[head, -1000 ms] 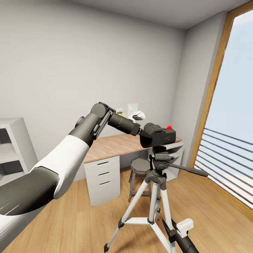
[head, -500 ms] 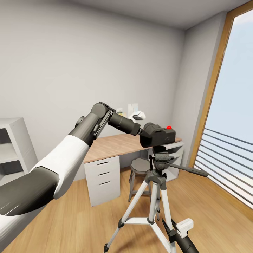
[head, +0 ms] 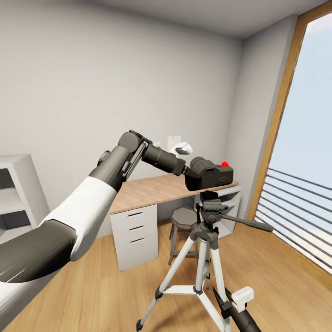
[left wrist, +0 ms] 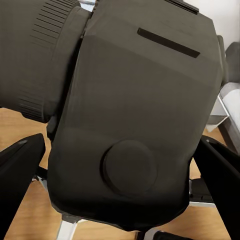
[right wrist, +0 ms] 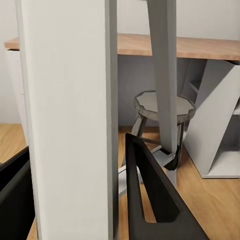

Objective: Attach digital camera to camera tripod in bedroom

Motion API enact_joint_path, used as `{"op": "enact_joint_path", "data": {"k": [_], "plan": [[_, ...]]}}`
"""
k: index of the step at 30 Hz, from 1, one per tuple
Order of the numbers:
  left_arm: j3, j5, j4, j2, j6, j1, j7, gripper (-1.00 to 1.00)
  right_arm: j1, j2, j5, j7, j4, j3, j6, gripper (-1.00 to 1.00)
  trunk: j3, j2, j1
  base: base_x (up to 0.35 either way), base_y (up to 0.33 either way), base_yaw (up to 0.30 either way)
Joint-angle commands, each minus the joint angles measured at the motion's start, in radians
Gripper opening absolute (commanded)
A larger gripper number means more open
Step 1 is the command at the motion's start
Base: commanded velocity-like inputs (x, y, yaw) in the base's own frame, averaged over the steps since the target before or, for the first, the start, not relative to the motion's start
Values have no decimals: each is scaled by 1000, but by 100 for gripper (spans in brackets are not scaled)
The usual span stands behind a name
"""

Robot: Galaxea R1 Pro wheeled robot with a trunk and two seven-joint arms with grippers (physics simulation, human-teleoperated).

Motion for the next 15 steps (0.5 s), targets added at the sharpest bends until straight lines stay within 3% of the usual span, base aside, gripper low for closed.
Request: {"op": "enact_joint_path", "data": {"k": [1, 15], "plan": [[2, -10, 0, -1, 9, 0, -9, -100, 0, 0, 6, 7, 2, 6, -4, -100, -1, -1, 0, 0, 0, 0], [0, -9, 8, -1, 9, 1, -6, -100, 0, 0, 6, 7, 2, 6, -4, -100, -1, -1, 0, 0, 0, 0]]}}
